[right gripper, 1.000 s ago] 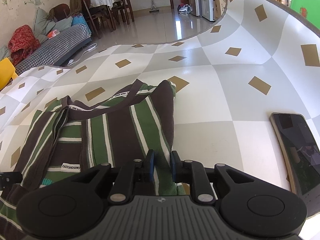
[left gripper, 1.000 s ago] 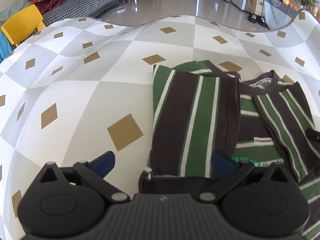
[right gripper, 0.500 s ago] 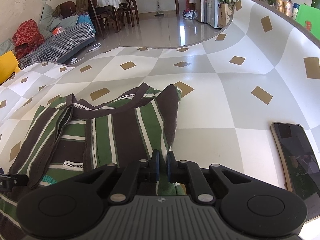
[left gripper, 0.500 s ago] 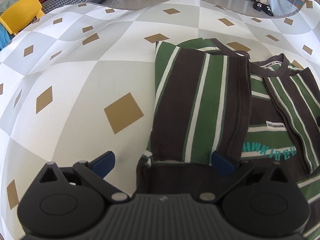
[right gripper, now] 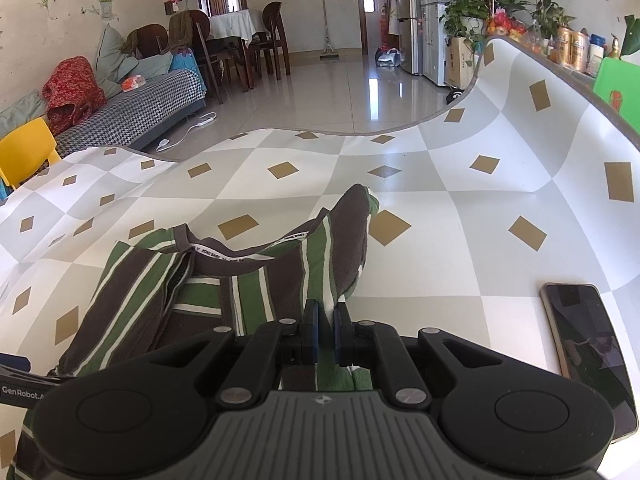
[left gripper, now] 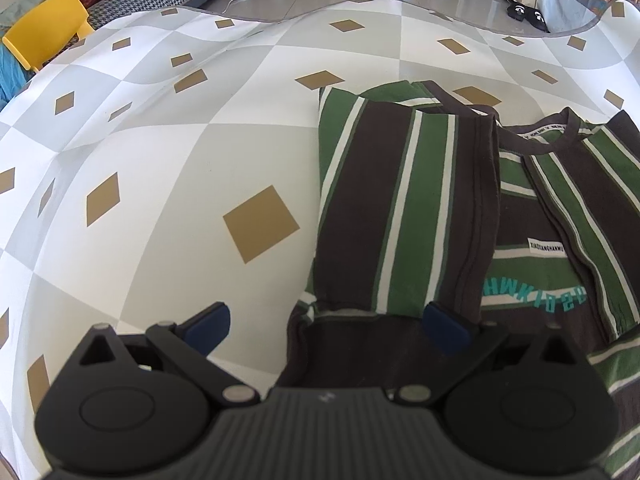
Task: Fold clothes
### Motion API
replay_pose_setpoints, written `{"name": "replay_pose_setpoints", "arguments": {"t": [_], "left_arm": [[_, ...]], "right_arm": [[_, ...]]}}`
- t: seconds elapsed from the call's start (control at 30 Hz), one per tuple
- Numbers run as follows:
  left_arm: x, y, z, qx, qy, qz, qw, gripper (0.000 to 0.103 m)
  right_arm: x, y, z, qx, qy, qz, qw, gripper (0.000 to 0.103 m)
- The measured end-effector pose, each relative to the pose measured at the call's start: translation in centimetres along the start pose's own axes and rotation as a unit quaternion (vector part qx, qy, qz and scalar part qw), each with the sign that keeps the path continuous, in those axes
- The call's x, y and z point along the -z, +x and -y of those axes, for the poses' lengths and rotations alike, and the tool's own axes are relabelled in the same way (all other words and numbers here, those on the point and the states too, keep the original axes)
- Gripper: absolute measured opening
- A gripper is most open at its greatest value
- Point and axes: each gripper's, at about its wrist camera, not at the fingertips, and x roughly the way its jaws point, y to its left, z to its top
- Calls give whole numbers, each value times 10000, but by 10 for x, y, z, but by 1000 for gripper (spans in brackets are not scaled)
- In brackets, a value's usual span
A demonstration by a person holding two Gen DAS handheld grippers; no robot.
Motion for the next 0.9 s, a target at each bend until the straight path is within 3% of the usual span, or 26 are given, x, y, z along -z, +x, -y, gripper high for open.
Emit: {"name": "replay_pose_setpoints", "arguments": {"t": [0.37, 0.9], "left_arm": [[8, 5, -19, 179, -257, -294, 9991, 103], [11, 6, -45, 549, -826, -430, 9941, 103]], "right_arm": [[-21, -16, -41, -340, -210, 285, 9988, 8], [-30, -1, -142, -1630, -943, 450, 9811, 8]]}}
